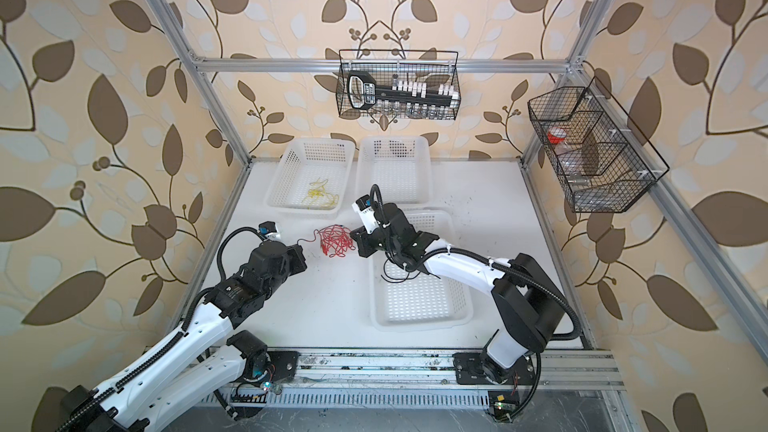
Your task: Untangle the cables
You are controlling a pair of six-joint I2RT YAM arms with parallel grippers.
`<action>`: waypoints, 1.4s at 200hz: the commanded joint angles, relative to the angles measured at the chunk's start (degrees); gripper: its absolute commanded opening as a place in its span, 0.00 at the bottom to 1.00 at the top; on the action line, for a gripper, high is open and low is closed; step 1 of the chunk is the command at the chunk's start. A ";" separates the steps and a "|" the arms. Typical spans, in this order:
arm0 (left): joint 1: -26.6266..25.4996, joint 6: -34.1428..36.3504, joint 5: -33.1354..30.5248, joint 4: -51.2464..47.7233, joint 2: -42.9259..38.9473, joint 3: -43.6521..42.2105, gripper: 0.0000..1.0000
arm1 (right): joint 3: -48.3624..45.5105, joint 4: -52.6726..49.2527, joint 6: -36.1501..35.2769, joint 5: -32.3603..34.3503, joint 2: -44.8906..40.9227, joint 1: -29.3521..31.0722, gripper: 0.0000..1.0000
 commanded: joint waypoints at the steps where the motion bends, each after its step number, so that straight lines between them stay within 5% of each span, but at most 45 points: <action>1: 0.22 -3.24 -8.48 -5.88 2.50 2.11 0.00 | -2.95 -0.05 -2.46 1.73 -3.96 -0.74 0.00; 127: 4.55 -4.28 -11.39 -10.39 8.19 3.32 0.00 | -10.41 -0.79 -4.65 4.81 -26.75 -6.43 0.00; 178: 5.62 -2.93 -11.54 -9.40 7.69 1.54 0.00 | -9.36 -1.17 -2.18 -2.51 -31.22 -12.48 0.00; 280: 5.89 -1.64 -6.14 -3.91 5.29 0.11 0.02 | -7.24 0.34 -0.82 -13.58 -30.05 -11.25 0.00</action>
